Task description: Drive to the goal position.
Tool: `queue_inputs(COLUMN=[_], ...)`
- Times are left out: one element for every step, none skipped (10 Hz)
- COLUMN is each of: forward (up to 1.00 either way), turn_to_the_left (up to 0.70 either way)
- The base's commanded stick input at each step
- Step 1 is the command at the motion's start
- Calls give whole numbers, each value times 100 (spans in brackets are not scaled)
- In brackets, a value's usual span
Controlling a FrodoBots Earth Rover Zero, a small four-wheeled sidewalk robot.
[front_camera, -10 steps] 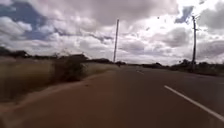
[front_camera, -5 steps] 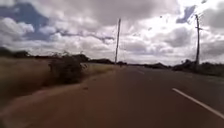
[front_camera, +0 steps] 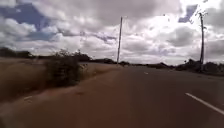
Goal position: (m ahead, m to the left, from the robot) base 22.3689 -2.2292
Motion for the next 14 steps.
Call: queue_inputs(forward=[85,85,85,85,85,85,85,85,85,85,85,83,80,60], turn_to_the_left=[0,0,0,0,0,0,0,0,0,0,0,0,0,0])
